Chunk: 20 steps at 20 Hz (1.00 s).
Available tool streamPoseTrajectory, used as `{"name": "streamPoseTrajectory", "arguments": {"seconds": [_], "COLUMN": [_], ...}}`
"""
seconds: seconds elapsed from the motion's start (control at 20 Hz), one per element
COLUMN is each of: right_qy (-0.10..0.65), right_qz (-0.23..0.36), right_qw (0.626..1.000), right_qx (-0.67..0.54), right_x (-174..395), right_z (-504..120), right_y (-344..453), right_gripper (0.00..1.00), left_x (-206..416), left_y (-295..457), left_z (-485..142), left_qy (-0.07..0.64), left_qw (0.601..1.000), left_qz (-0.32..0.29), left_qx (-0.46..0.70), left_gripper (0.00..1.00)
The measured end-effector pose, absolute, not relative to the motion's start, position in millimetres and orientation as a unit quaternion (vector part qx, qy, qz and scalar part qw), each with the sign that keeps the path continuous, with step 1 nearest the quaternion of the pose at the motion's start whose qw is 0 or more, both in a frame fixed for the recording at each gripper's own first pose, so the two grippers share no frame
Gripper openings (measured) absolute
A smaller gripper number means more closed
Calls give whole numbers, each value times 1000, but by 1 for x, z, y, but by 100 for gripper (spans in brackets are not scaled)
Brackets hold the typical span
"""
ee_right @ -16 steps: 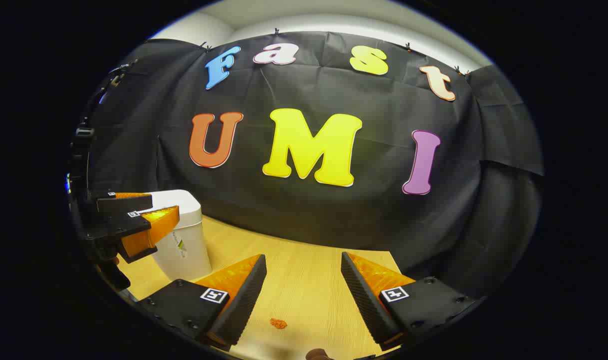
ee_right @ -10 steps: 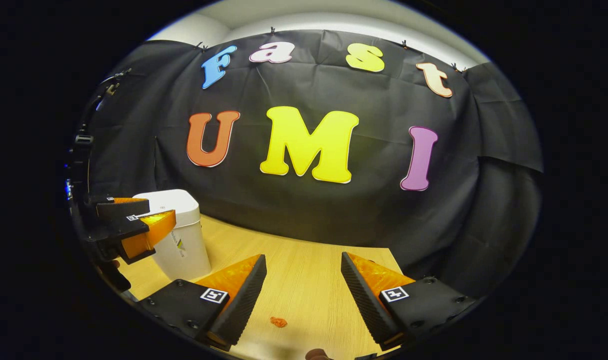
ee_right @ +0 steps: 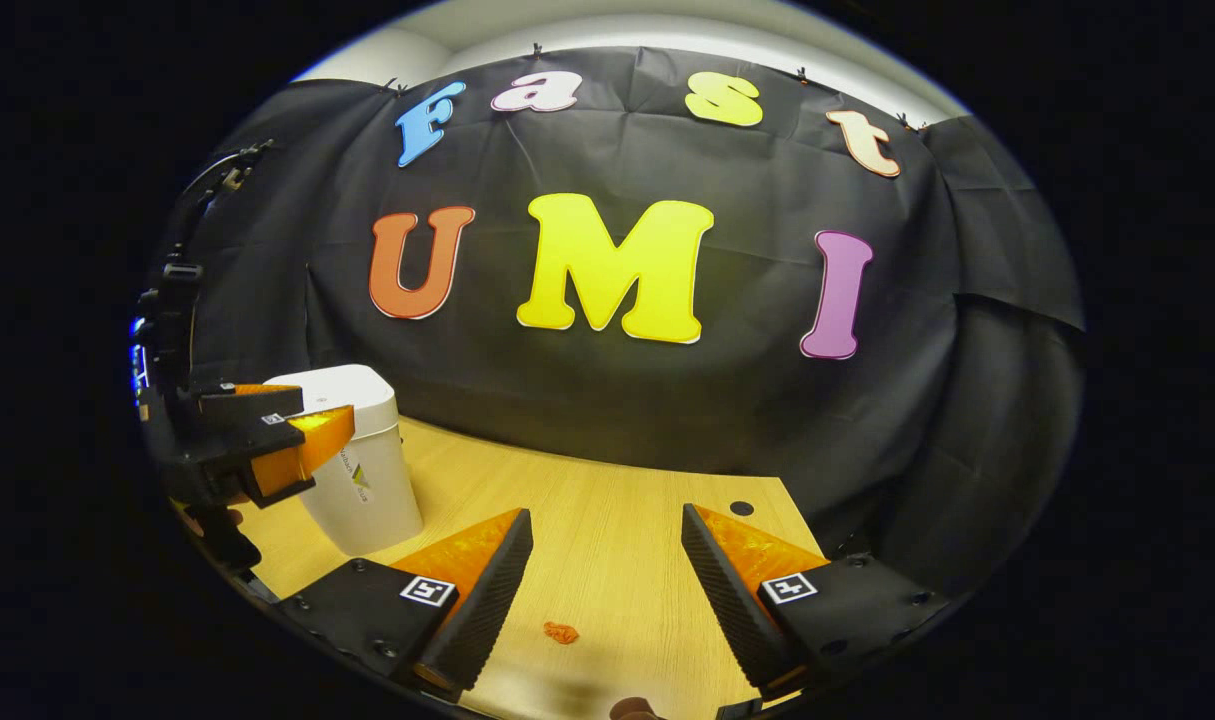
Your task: Press the lid of the desktop garbage bin to open it, pick up the crumpled paper on the desktop and throw it into the bin, then pick up the pop can on the desktop and drop it into the bin, and finally close the garbage bin lid.
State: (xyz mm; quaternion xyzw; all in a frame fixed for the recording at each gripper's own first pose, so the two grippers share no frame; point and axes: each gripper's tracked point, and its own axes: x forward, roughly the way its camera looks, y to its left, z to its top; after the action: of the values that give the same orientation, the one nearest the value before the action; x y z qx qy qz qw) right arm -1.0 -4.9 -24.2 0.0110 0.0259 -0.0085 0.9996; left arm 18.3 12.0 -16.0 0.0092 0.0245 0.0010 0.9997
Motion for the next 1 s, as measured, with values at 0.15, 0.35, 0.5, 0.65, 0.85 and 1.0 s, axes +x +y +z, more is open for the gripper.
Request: {"name": "streamPoseTrajectory", "arguments": {"seconds": [0.15,0.35,0.5,0.65,0.85,1.0], "right_qy": [26,32,34,38,38,48], "right_qz": [-15,-22,-22,-18,-13,-16], "right_qw": [999,999,999,999,999,998], "right_qx": [19,24,26,20,29,30], "right_x": [3,12,17,23,34,43], "right_z": [-29,-32,-30,-31,-26,-28], "right_y": [-9,-15,-16,-17,-19,-22], "right_gripper": [95,95,95,95,95,95], "left_x": [25,36,47,54,64,77], "left_y": [24,32,39,45,58,67], "left_z": [-11,-4,-3,-1,11,9], "left_qy": [18,11,12,7,-7,9], "left_qw": [1000,999,999,999,997,996], "left_qz": [7,19,34,49,75,84], "left_qx": [-1,-26,-26,-18,2,-3], "left_gripper": [93,66,45,22,10,4]}}
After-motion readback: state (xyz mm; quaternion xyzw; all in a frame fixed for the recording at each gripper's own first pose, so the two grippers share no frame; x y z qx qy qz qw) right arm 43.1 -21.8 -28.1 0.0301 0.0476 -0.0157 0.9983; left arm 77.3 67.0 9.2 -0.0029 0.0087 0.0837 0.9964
